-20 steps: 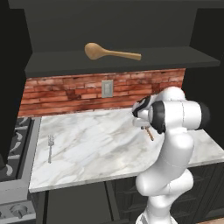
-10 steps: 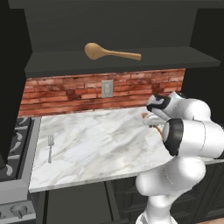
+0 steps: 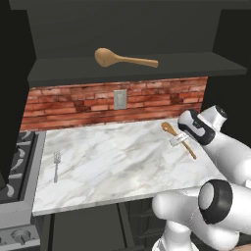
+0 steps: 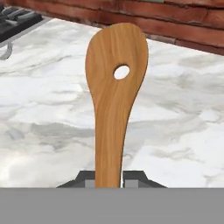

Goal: Organize the utensils by type. Pick up the wooden spoons from the counter and place them in the open cabinet. Then pick up the metallic utensils from the counter and place them in the open drawer.

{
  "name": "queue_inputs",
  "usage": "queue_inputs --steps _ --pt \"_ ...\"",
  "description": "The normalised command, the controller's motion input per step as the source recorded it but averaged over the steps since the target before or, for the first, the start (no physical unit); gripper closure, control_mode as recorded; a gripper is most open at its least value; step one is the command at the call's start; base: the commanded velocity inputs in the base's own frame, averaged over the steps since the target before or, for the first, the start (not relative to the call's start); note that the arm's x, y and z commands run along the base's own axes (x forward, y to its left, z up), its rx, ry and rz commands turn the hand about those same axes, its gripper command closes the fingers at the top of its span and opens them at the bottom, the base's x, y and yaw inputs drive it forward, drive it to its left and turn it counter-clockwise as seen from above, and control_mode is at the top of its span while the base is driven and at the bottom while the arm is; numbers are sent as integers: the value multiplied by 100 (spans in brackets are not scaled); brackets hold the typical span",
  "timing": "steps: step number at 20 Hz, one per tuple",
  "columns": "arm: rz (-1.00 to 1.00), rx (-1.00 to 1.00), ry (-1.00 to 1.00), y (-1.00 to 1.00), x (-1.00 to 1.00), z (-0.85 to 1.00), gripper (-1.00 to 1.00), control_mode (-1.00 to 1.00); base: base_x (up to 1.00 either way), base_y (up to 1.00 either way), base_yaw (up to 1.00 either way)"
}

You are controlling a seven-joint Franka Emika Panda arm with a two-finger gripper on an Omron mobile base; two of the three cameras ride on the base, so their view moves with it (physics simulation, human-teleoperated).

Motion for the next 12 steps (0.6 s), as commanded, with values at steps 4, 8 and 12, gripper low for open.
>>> queue_inputs --steps 4,8,12 --pt "30 -5 -4 0 -32 60 100 -100 0 0 0" --pt "27 -8 0 -2 -29 60 100 -100 0 0 0" --pt "21 -20 -3 -5 -34 50 100 -100 0 0 0"
